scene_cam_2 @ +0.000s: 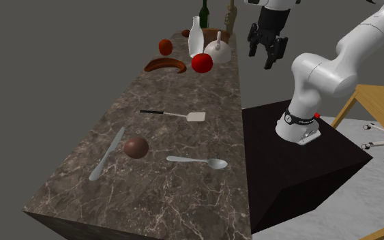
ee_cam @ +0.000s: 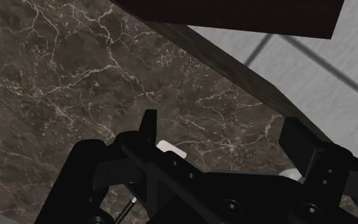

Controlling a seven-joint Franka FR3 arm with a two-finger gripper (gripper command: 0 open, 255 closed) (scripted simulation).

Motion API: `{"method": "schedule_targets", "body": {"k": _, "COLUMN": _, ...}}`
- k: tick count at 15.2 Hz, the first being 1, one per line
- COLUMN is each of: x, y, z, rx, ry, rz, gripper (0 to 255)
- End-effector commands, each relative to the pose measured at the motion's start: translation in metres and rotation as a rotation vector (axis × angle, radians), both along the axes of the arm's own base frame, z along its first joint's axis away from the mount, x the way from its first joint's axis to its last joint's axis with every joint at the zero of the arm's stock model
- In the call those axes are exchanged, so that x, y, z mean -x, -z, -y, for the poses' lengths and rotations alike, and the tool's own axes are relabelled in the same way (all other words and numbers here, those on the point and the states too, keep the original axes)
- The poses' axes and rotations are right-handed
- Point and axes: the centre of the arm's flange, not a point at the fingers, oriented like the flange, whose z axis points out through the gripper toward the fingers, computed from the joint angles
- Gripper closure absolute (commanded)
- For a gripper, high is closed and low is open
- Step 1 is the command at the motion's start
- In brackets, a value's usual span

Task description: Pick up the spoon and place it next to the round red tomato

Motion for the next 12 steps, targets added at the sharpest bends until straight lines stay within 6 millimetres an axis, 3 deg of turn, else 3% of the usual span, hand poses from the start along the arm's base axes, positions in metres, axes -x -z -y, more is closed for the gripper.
{"method": "schedule_targets", "body": {"k": 1, "x": 0.000, "y": 0.000, "z": 0.000, "rx": 0.000, "ry": 0.000, "rz": 0.000, "gripper": 0}}
{"method": "schedule_targets", "body": {"k": 12, "x": -0.110, "y": 0.076, "z": -0.050, "rx": -0.100, "ry": 0.188, "rz": -0.029, "gripper": 0}}
